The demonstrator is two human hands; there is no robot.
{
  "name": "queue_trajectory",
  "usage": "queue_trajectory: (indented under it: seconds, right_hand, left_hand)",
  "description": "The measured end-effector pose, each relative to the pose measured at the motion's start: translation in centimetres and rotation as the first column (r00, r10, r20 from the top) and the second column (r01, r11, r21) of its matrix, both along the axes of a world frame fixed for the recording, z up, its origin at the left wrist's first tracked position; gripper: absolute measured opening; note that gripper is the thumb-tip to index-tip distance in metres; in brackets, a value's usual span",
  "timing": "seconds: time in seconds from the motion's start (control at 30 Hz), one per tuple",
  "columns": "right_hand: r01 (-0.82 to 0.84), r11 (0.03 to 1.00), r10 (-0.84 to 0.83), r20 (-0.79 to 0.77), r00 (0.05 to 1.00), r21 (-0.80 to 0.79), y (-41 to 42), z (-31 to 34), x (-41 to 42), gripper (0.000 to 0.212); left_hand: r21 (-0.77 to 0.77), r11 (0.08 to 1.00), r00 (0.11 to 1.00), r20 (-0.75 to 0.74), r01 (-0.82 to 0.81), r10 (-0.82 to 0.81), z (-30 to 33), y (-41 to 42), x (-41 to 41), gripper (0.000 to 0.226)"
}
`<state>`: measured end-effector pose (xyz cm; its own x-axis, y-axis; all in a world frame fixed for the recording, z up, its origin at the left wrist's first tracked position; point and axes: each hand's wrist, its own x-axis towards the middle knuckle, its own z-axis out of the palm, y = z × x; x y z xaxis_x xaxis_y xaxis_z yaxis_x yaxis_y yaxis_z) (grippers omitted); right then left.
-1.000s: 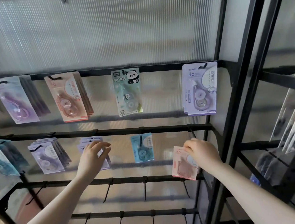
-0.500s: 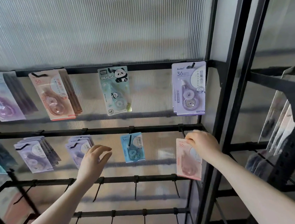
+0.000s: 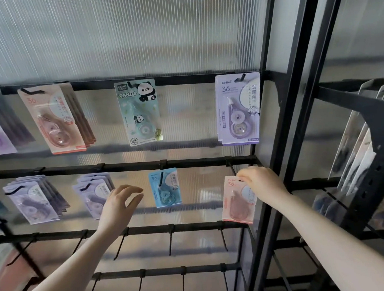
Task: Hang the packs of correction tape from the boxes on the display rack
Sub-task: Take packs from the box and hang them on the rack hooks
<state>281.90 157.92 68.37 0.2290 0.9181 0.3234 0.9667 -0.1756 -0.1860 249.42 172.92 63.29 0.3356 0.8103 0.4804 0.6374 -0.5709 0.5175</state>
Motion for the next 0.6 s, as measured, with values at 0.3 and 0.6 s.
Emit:
queue_trajectory:
  seconds: [0.3,0.6]
  right_hand:
    - [-0.084,0.996,0.083,-0.073,0.994,-0.015,0.9,0.4,0.0,0.024]
    - [-0.139,0.988,0.106,-0.338,0.935,-0.074,2.0,0.5,1.5,0.017]
  left_hand:
    - [-0.015,1.0,1.0,0.02,0.011,-0.011,-0.5,-0.2,-0.4,0.016]
    - [-0.024,1.0,1.0,0.012,0.017,-0.017,-1.6,-0.2,-1.4,0.016]
